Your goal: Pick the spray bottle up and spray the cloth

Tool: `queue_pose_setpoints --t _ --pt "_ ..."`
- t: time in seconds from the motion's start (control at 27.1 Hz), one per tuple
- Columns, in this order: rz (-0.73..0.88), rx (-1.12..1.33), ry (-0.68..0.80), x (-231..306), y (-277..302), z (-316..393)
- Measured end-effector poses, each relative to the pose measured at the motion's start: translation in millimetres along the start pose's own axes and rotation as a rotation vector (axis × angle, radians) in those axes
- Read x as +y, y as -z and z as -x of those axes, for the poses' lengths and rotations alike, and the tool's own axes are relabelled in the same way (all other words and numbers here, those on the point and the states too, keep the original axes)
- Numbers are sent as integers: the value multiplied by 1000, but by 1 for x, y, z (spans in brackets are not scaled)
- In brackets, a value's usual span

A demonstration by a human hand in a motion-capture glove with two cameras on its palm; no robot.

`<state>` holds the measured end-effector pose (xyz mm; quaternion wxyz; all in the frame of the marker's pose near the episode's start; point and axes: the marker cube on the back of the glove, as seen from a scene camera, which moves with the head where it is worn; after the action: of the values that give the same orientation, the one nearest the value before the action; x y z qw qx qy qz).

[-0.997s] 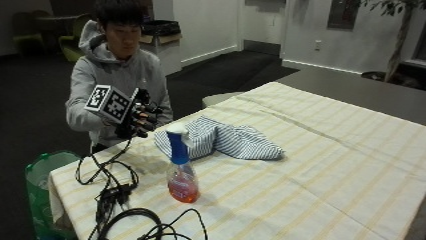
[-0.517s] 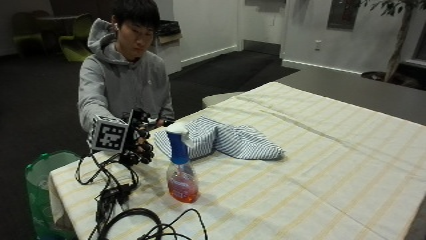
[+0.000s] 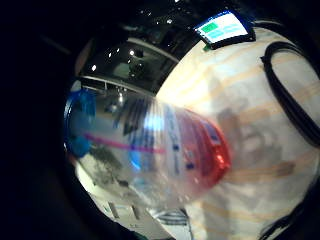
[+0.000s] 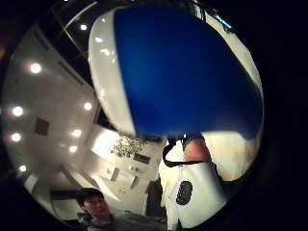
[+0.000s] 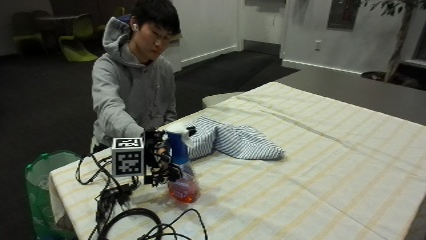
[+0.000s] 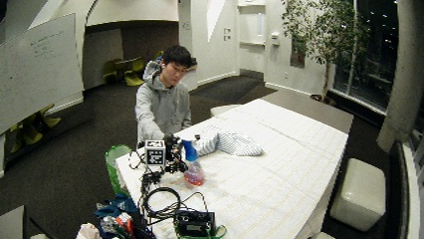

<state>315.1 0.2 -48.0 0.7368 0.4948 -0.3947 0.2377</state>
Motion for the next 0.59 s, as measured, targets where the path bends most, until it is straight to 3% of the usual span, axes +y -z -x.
queue_pose_setpoints --t 0.3,0.59 --pt "-21 48 46 -27 -18 11" --pt "163 128 63 -40 -45 23"
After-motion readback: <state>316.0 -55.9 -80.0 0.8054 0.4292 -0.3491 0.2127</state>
